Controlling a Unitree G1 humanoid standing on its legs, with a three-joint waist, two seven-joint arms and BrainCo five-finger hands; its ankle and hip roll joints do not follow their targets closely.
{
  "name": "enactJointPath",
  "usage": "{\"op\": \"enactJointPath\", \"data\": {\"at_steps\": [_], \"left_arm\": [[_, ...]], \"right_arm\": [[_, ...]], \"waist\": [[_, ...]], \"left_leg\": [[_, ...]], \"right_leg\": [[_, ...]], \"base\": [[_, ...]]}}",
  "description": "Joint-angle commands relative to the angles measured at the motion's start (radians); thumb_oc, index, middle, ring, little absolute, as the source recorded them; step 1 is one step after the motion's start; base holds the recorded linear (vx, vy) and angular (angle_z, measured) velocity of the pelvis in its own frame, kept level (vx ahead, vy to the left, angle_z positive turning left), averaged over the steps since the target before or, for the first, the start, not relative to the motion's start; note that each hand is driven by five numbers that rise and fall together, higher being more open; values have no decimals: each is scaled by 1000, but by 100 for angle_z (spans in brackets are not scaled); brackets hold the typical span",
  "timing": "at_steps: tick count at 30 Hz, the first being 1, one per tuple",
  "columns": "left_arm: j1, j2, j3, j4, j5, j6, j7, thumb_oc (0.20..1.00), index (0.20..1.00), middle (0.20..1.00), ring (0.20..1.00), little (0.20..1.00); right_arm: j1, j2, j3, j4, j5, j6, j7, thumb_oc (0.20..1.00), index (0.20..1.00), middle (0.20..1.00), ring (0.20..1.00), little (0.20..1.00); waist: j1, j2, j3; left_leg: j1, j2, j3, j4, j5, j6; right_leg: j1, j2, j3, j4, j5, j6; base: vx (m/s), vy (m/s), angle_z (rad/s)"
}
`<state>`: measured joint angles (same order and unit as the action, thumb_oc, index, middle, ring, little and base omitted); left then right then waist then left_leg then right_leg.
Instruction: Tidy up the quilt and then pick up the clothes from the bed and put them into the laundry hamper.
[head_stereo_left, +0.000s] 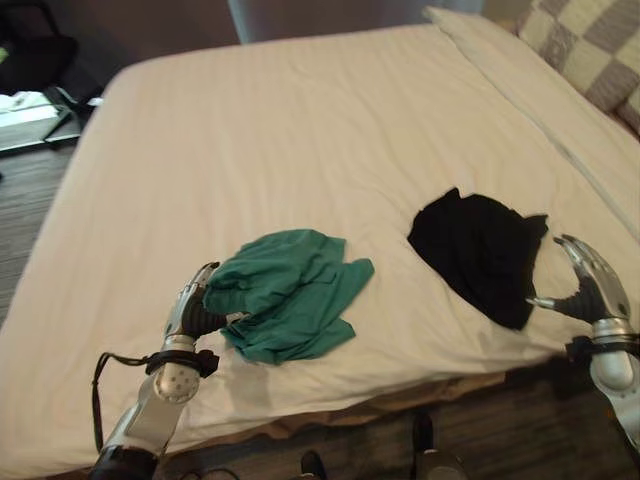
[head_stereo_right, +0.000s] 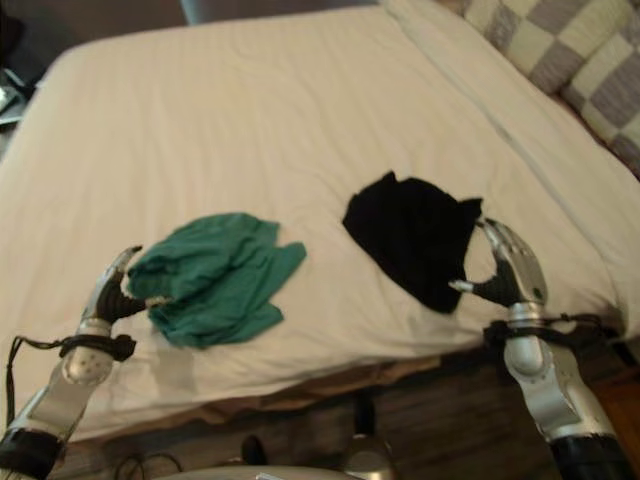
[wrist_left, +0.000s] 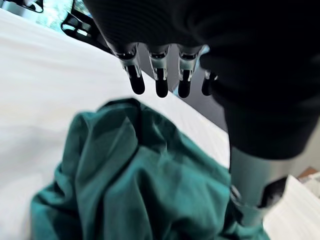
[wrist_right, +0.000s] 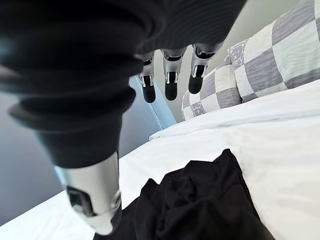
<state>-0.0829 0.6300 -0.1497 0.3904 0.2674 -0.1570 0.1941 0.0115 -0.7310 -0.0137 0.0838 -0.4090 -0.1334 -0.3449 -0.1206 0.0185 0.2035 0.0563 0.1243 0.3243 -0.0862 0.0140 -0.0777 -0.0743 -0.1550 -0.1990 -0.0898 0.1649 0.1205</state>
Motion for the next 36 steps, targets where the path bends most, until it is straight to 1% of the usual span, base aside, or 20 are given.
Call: {"op": "enactJointPath", "data": {"at_steps": [1,2,3,4,6,7,10,13,16,17,20,21,23,24,25,26,27,31,35,36], "left_arm": [[-198,14,-45,141,97,31,35,1000,1000,1000,1000,1000],[-240,13,-76,204,122,50,32,1000,1000,1000,1000,1000],[-272,14,-94,235,139,56,39,542,542,542,542,542],[-301,20,-121,279,174,68,44,200,200,200,200,200],[-333,6,-156,356,199,76,46,200,200,200,200,200],[-306,-29,-158,411,194,73,40,200,200,200,200,200],[-264,-64,-152,438,175,59,34,200,200,200,200,200],[-175,-90,-150,376,87,9,18,200,200,200,200,200],[-81,-72,-129,287,-32,-45,-13,200,200,200,200,200],[0,-41,-94,225,-127,-75,-27,200,200,200,200,200],[28,-31,-78,186,-170,-81,-34,200,200,200,200,200],[77,-23,-53,125,-249,-104,-25,200,200,200,200,200],[118,-9,-46,82,-303,-119,-32,200,200,200,200,200],[119,-9,-44,81,-304,-118,-33,200,200,200,200,200],[146,3,-32,42,-380,-131,-55,200,200,200,200,200],[146,3,-29,40,-382,-131,-57,200,200,200,200,200],[180,14,-27,12,-411,-142,-72,200,200,200,200,200],[230,1,-32,-32,-461,-144,-116,200,200,200,200,200],[242,-8,-60,-61,-478,-153,-131,200,200,200,200,200],[235,-12,-89,-74,-468,-156,-138,200,200,200,200,200]], "right_arm": [[-113,1,19,-59,66,-47,-15,1000,1000,1000,1000,1000],[-136,-5,33,-71,77,-54,-18,1000,1000,1000,1000,1000],[-152,-5,37,-75,85,-59,-22,1000,1000,1000,1000,1000],[-176,-12,47,-81,90,-63,-27,1000,1000,1000,1000,1000],[-209,-12,55,-96,100,-72,-44,1000,1000,1000,1000,1000],[-229,-6,59,-115,112,-79,-50,1000,1000,1000,1000,1000],[-260,-12,71,-132,108,-88,-52,1000,1000,1000,1000,1000],[-367,-58,130,-94,106,-80,-57,1000,1000,1000,1000,1000],[-455,-107,176,-21,146,-77,-56,1000,1000,1000,1000,1000],[-535,-171,216,94,182,-71,-51,1000,1000,1000,1000,1000],[-572,-196,235,154,203,-66,-52,1000,1000,1000,1000,1000],[-605,-220,244,279,253,-46,-48,1000,1000,1000,1000,1000],[-651,-242,254,406,314,-32,-52,1000,1000,1000,1000,1000],[-657,-242,258,410,315,-33,-52,1000,1000,1000,1000,1000],[-704,-251,267,535,356,-9,-54,1000,1000,1000,1000,1000],[-712,-251,273,541,358,-12,-54,1000,1000,1000,1000,1000],[-793,-266,296,676,406,11,-41,1000,1000,1000,1000,1000],[-889,-283,340,886,441,38,-20,1000,1000,1000,1000,1000],[-904,-272,325,993,461,45,-28,1000,1000,1000,1000,1000],[-892,-250,310,1030,488,39,-35,200,200,200,200,200]], "waist": [[-31,-23,60],[-41,-25,79],[-41,-25,86],[-41,-25,95],[-42,-26,113],[-37,-28,130],[-28,-30,147],[10,-30,189],[42,-23,216],[85,-17,239],[98,-12,241],[125,2,256],[145,19,274],[143,19,273],[161,44,290],[159,44,295],[178,68,306],[196,102,316],[200,115,315],[197,118,310]], "left_leg": [[-24,20,-3,-1,-17,-18],[-40,23,2,-1,-14,-19],[-62,22,3,-1,-3,-18],[-81,24,8,-1,4,-18],[-103,25,15,-1,15,-18],[-114,30,19,-1,20,-21],[-129,34,17,-1,31,-26],[-165,40,-3,-1,56,-34],[-204,43,-31,-1,74,-40],[-255,45,-57,1,96,-49],[-278,45,-69,0,103,-53],[-308,43,-82,-1,115,-58],[-340,39,-96,-1,125,-61],[-342,39,-97,-1,125,-61],[-366,36,-117,-1,114,-72],[-378,35,-110,-1,135,-64],[-402,31,-120,-1,122,-74],[-445,24,-120,-1,130,-76],[-439,16,-125,-1,125,-72],[-428,11,-128,-1,117,-70]], "right_leg": [[6,-39,17,26,-121,61],[-18,-38,20,35,-120,64],[-47,-39,25,41,-112,63],[-74,-39,27,53,-110,62],[-105,-42,30,68,-107,63],[-120,-47,27,80,-111,63],[-137,-50,25,88,-111,60],[-162,-63,11,103,-109,55],[-180,-70,-11,106,-106,52],[-207,-79,-29,109,-100,52],[-221,-82,-41,109,-100,51],[-234,-88,-61,109,-97,52],[-258,-90,-72,118,-96,51],[-260,-90,-73,119,-96,51],[-281,-92,-72,134,-118,59],[-293,-94,-81,136,-100,49],[-320,-96,-76,154,-123,58],[-370,-97,-82,173,-129,57],[-364,-97,-80,169,-127,56],[-353,-97,-77,162,-125,58]], "base": [[-157,0,-21],[-145,-7,-22],[-172,-7,-30],[-175,-5,-27],[-109,-9,-11],[-55,-15,-10],[-55,-26,-6],[-84,-38,0],[-75,-57,27],[-70,-78,35],[-59,-58,32],[-72,-37,31],[-78,-36,21],[-6,-39,27],[-52,-21,22],[-46,-20,27],[-98,14,23],[-44,15,6],[-6,41,9],[4,29,3]]}}
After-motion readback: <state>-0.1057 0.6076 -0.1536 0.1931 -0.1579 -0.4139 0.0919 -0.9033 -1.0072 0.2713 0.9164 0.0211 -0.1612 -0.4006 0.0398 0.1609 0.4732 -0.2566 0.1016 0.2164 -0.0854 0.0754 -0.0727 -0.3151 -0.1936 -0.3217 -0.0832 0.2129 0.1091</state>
